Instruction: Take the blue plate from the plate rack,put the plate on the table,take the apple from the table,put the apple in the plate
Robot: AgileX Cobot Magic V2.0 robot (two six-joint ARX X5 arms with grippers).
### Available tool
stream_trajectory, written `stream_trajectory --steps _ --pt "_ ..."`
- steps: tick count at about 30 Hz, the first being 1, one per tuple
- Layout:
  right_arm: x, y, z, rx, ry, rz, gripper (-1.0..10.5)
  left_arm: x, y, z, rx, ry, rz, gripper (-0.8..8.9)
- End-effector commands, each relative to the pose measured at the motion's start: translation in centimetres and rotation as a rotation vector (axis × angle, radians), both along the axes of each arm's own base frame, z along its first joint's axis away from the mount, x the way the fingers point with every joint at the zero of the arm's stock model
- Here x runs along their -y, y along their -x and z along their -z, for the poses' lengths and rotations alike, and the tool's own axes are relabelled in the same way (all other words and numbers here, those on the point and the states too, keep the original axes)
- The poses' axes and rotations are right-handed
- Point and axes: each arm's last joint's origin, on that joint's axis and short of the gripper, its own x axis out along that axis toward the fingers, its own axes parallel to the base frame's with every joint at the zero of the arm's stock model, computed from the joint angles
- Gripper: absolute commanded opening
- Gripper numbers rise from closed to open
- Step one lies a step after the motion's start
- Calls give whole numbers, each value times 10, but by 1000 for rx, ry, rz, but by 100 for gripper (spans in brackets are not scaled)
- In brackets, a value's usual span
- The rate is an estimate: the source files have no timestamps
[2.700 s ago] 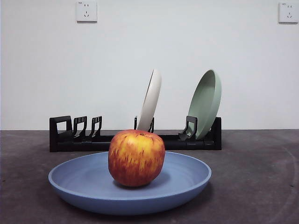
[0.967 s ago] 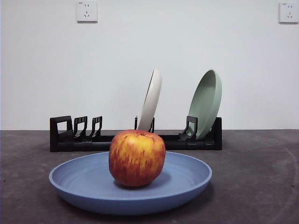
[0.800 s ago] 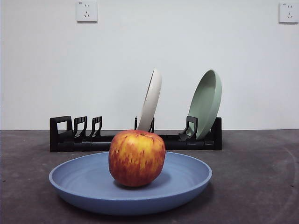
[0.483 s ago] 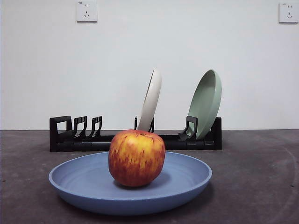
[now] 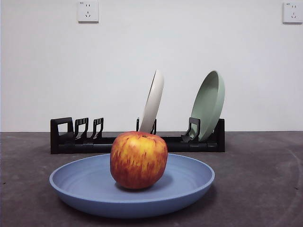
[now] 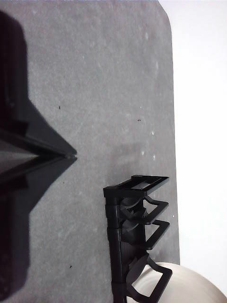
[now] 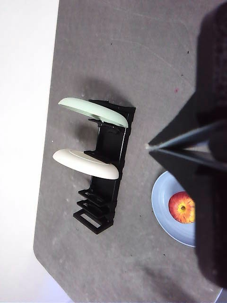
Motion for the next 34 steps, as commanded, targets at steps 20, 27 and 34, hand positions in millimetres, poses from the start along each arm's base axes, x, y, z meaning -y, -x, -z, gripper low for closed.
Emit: stream_trajectory --steps 20,27,34 --pt "5 2 1 33 91 -1 1 0 -1 3 -12 10 -3 -4" --pt "15 -2 7 154 208 60 1 0 -1 3 -12 11 -3 -4" --pt "23 -12 57 288 244 90 1 0 -1 3 -12 11 -3 -4"
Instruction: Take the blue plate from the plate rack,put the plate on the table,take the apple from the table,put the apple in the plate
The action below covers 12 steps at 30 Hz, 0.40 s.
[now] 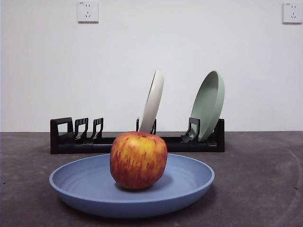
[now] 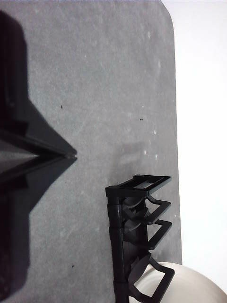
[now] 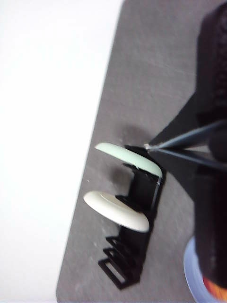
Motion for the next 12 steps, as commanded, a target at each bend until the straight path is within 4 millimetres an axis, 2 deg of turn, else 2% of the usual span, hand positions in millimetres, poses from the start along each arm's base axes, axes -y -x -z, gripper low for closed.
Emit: stream_trajectory --steps 1,4,8,12 --pt "2 -11 36 48 114 45 1 0 -1 3 -3 10 -3 -4" --pt "7 -22 74 85 101 158 1 0 -1 3 -3 10 -3 -4" --pt "15 -38 137 97 61 260 1 0 -1 3 -3 10 -3 -4" --pt "21 -49 202 81 -19 291 1 0 -1 3 -4 10 -3 -4"
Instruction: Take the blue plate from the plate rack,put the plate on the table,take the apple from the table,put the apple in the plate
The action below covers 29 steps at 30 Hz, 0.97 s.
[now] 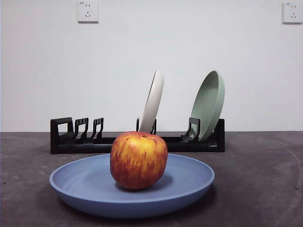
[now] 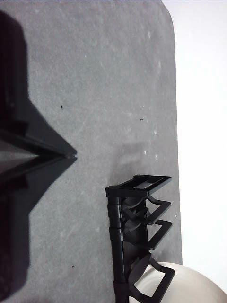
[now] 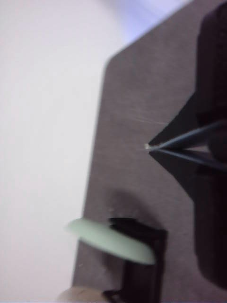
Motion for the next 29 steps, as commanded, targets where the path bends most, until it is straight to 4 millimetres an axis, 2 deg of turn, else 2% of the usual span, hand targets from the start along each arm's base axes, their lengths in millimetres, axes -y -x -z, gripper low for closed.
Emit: stream_trajectory --steps 1,3,6,12,20,29 --pt "4 -8 51 -17 -75 9 1 0 -1 3 -4 10 -3 -4" --pt "5 -10 76 1 -96 6 1 0 -1 3 -4 10 -3 -4" --pt "7 -8 101 34 -99 19 1 0 -1 3 -4 10 -3 -4" --pt "11 -6 128 95 -94 102 1 0 -1 3 -4 10 -3 -4" --pt "11 -2 144 -17 -108 123 1 0 -1 3 -7 10 -3 -4" --pt "10 -2 144 -13 -154 111 1 0 -1 3 -10 10 -4 -4"
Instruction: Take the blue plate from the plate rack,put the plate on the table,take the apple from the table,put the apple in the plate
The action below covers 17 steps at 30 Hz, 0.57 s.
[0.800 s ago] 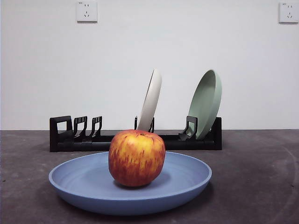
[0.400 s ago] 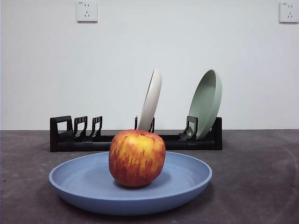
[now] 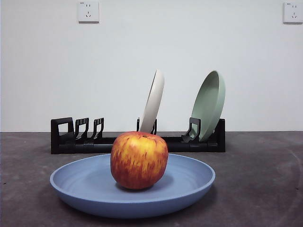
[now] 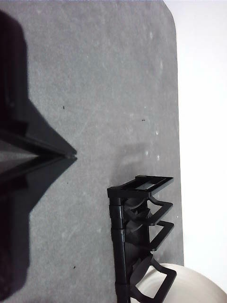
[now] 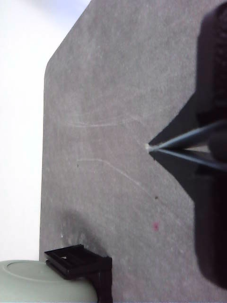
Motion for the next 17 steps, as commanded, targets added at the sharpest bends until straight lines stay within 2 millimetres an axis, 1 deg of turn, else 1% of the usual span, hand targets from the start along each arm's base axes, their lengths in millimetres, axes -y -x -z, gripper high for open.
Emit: stream_trajectory --steps 1,17 --pt "0 0 3 4 -70 8 1 0 0 3 -2 9 -4 -4" --pt "0 0 3 8 -86 12 1 0 0 3 -2 9 -4 -4"
